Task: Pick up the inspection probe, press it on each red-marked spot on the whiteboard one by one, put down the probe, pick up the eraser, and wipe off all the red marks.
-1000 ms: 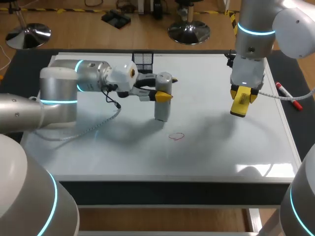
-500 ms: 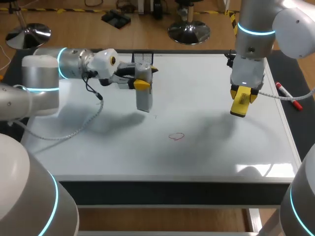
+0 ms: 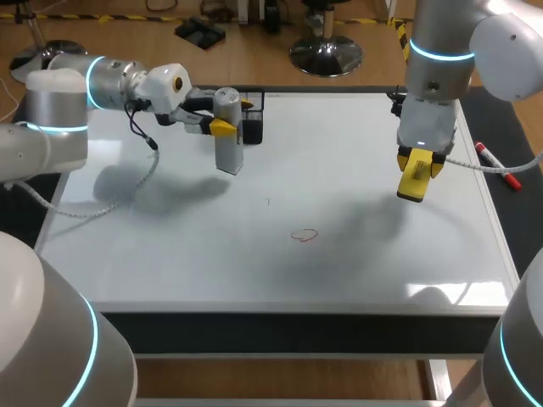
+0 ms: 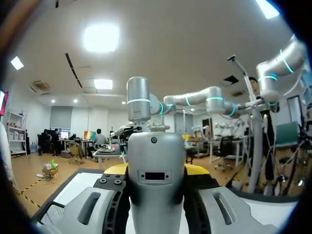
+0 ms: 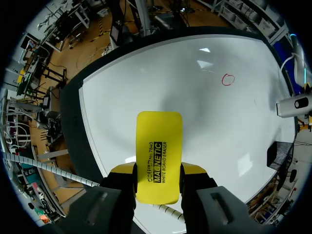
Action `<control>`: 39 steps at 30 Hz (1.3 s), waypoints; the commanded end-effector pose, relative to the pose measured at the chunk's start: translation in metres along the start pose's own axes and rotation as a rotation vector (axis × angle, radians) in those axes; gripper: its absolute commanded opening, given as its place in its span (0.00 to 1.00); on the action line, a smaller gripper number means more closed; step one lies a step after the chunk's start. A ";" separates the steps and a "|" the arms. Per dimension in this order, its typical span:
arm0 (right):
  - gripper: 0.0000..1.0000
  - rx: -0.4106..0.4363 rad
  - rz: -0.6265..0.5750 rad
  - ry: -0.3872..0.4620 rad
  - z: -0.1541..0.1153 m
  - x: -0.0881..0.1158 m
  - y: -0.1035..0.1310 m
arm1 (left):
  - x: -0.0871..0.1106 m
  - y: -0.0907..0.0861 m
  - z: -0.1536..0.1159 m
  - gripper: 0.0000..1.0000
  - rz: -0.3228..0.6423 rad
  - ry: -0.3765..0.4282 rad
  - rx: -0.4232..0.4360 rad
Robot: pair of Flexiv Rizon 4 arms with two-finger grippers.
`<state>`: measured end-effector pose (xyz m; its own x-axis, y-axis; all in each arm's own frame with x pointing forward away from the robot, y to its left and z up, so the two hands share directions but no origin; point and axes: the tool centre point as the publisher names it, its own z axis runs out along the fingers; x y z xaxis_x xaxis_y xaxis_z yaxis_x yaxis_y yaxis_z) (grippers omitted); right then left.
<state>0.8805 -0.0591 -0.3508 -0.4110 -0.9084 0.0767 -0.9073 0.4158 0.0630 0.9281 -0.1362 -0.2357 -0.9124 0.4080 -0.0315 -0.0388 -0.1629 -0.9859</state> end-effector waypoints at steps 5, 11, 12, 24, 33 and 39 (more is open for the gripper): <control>0.00 0.002 -0.002 0.002 0.000 0.001 0.000 | -0.005 -0.003 -0.008 0.00 -0.012 0.136 -0.004; 0.00 0.002 -0.002 0.002 0.000 0.001 0.000 | -0.005 -0.002 -0.014 0.00 -0.017 0.169 0.002; 0.00 0.002 -0.002 0.002 0.000 0.001 0.000 | -0.005 -0.002 -0.015 0.00 -0.021 0.160 0.003; 0.00 0.002 -0.002 0.002 0.000 0.001 0.000 | -0.005 -0.002 -0.015 0.00 -0.021 0.160 0.003; 0.00 0.020 -0.030 0.014 -0.001 -0.010 0.010 | -0.005 -0.002 -0.015 0.00 -0.021 0.160 0.003; 0.00 0.064 -0.149 0.060 -0.009 -0.045 0.054 | -0.005 -0.002 -0.015 0.00 -0.021 0.160 0.003</control>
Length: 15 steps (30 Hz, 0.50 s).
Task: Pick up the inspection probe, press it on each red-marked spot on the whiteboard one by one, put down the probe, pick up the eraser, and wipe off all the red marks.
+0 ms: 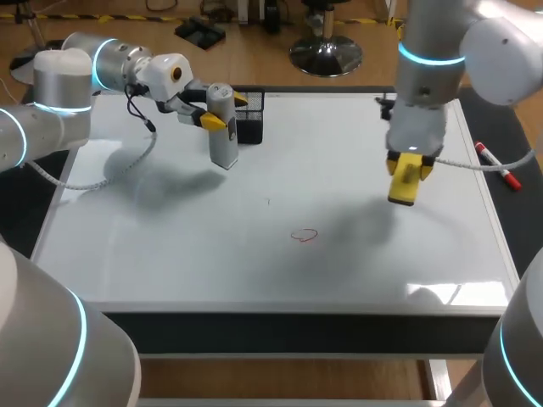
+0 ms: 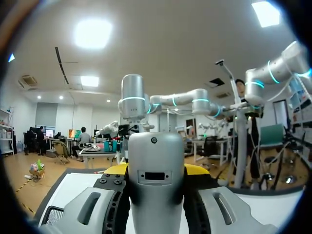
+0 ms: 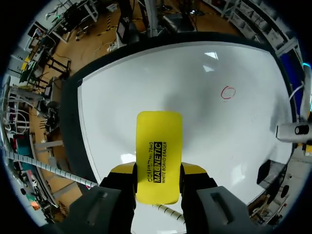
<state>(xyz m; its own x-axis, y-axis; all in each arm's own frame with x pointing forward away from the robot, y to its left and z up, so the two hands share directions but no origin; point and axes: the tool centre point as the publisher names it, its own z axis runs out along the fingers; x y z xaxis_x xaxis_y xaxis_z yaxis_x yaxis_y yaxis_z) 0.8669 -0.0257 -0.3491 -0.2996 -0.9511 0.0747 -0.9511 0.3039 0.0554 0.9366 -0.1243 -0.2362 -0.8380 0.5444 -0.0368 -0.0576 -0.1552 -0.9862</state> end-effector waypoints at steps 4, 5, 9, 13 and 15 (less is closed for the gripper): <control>0.00 0.071 -0.074 0.065 -0.008 -0.048 0.052 | -0.002 -0.001 -0.001 0.00 -0.001 0.006 0.000; 0.00 0.077 -0.094 0.073 -0.007 -0.054 0.057 | -0.002 -0.001 -0.001 0.00 -0.001 0.006 0.000; 0.00 0.098 -0.140 0.075 -0.005 -0.077 0.078 | -0.002 -0.001 -0.001 0.00 -0.001 0.006 0.000; 0.00 0.115 -0.172 0.069 -0.005 -0.096 0.096 | -0.002 -0.001 -0.001 0.00 -0.001 0.006 0.000; 0.00 0.120 -0.185 0.057 -0.003 -0.105 0.104 | -0.002 -0.001 -0.001 0.00 -0.001 0.006 0.000</control>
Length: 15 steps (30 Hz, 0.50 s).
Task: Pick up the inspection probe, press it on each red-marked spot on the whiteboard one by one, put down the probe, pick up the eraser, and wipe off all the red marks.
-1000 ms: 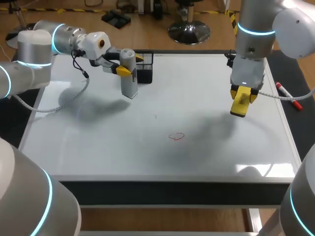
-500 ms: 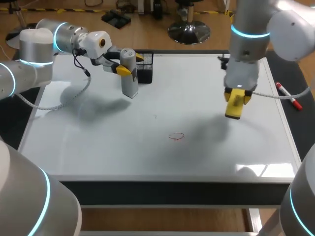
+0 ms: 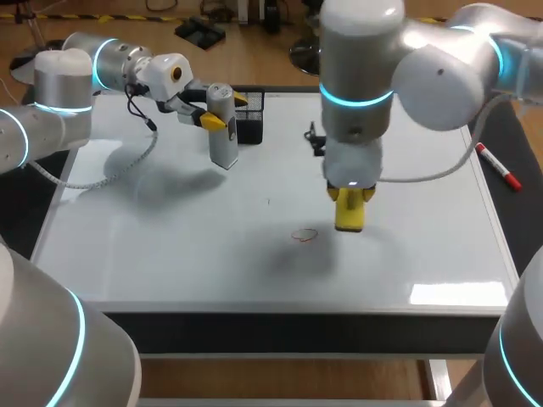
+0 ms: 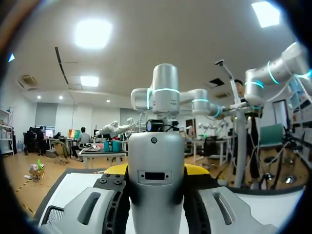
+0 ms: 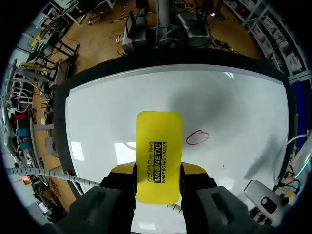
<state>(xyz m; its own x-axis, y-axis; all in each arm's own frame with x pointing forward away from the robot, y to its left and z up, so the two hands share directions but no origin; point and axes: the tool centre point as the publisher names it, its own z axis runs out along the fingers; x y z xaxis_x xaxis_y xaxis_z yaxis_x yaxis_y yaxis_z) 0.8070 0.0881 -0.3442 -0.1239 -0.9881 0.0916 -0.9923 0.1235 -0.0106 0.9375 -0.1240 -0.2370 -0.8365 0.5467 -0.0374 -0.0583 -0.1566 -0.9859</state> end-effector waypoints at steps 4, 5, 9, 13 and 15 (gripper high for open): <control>0.00 0.048 -0.038 0.039 0.006 -0.038 0.017 | -0.001 -0.001 -0.001 0.00 -0.001 0.003 -0.001; 0.00 0.049 -0.051 0.052 0.007 -0.044 0.017 | -0.001 -0.001 -0.001 0.00 -0.001 0.003 -0.001; 0.00 0.051 -0.074 0.012 0.018 -0.062 0.019 | -0.001 -0.001 -0.001 0.00 -0.001 0.003 -0.001; 0.00 0.034 -0.097 0.000 0.029 -0.077 0.019 | -0.001 -0.001 -0.001 0.00 -0.001 0.003 -0.001; 0.00 0.025 -0.111 -0.006 0.035 -0.083 0.018 | -0.001 -0.001 -0.001 0.00 -0.001 0.003 -0.001</control>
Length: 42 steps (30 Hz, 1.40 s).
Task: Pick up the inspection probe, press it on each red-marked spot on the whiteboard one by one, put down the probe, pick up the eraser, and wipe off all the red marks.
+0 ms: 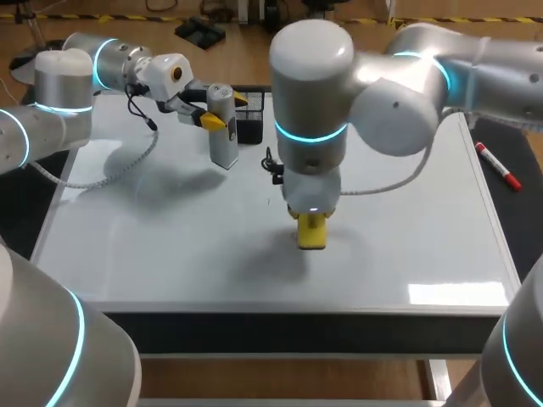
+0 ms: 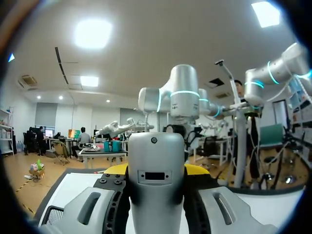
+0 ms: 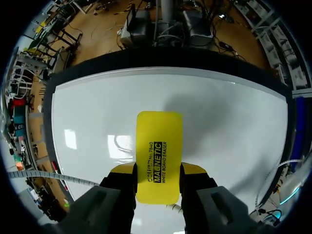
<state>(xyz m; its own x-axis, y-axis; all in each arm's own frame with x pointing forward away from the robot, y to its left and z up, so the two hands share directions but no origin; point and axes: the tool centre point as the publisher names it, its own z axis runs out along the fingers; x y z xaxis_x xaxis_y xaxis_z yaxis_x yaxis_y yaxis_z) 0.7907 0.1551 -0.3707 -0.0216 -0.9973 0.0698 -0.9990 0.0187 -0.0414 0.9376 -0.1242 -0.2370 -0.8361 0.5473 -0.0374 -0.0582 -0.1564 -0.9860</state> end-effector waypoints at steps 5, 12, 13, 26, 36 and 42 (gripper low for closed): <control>0.00 -0.019 -0.043 0.000 0.029 -0.025 -0.013 | -0.001 -0.001 -0.001 0.00 -0.001 0.003 -0.001; 0.00 -0.026 -0.080 -0.013 0.042 -0.033 -0.021 | -0.001 -0.001 -0.001 0.00 -0.001 0.003 -0.001; 0.00 -0.028 -0.086 -0.014 0.044 -0.035 -0.021 | -0.001 -0.001 -0.001 0.00 -0.001 0.003 -0.001; 0.00 -0.068 -0.105 -0.043 0.064 -0.036 -0.024 | -0.001 -0.001 -0.001 0.00 -0.001 0.003 -0.001; 0.00 -0.095 -0.080 -0.037 0.072 -0.022 -0.022 | -0.001 -0.001 -0.001 0.00 -0.001 0.003 -0.001; 0.00 -0.117 -0.052 -0.028 0.076 -0.005 -0.018 | -0.001 -0.001 -0.001 0.00 -0.001 0.003 -0.001</control>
<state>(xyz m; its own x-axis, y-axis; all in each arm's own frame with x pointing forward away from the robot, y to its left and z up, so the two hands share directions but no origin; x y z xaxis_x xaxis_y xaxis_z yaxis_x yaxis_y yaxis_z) 0.8131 0.1686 -0.4333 0.0289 -0.9984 0.0479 -0.9965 -0.0250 0.0803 0.9377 -0.1243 -0.2370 -0.8359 0.5475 -0.0374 -0.0582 -0.1563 -0.9860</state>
